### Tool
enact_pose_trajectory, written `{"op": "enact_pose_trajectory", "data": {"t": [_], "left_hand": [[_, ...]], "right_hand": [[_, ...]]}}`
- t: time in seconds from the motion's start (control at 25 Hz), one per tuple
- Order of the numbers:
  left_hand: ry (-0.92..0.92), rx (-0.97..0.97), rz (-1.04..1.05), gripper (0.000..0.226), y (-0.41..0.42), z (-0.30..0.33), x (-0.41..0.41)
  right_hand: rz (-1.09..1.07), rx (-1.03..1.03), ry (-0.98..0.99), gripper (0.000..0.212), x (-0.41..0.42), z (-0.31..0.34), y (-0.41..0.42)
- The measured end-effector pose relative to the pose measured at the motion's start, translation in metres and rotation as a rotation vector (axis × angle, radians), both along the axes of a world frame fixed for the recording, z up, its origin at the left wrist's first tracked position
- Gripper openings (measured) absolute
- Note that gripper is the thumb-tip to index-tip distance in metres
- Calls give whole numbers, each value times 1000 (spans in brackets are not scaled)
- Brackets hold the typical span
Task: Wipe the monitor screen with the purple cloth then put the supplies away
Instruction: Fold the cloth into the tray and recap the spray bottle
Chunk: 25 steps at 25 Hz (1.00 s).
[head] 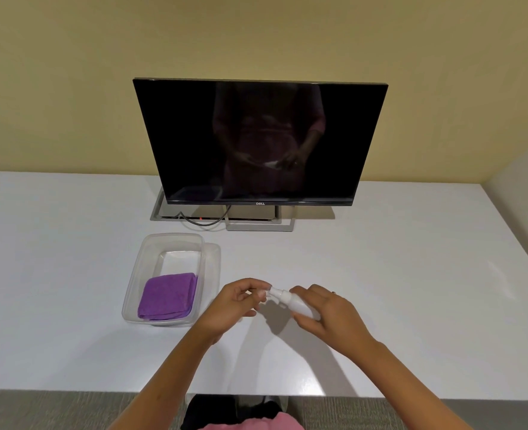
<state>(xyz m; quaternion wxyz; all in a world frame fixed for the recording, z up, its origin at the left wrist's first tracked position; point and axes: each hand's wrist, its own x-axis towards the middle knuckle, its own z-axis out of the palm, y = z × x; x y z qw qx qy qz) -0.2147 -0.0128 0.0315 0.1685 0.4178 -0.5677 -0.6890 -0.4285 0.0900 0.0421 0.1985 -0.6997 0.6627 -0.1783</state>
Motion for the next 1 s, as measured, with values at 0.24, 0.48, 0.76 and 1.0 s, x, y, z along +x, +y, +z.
{"op": "enact_pose_trajectory", "data": {"t": [0.24,0.48,0.76,1.0], "left_hand": [[11,-113,-97,12,1,24,-8],[-8,-296,-43,23,0,49,-13],[-1,-457,11,23,1,69,-12],[16,-524,20,23,-3,77,-6]], "right_hand": [[16,-5,-39,34,7,25,-3],[-77,13,-252,20,10,48,-8],[-167,153,-568,19,15,64,-15],[-159,353,-851,22,19,72,-26]]}}
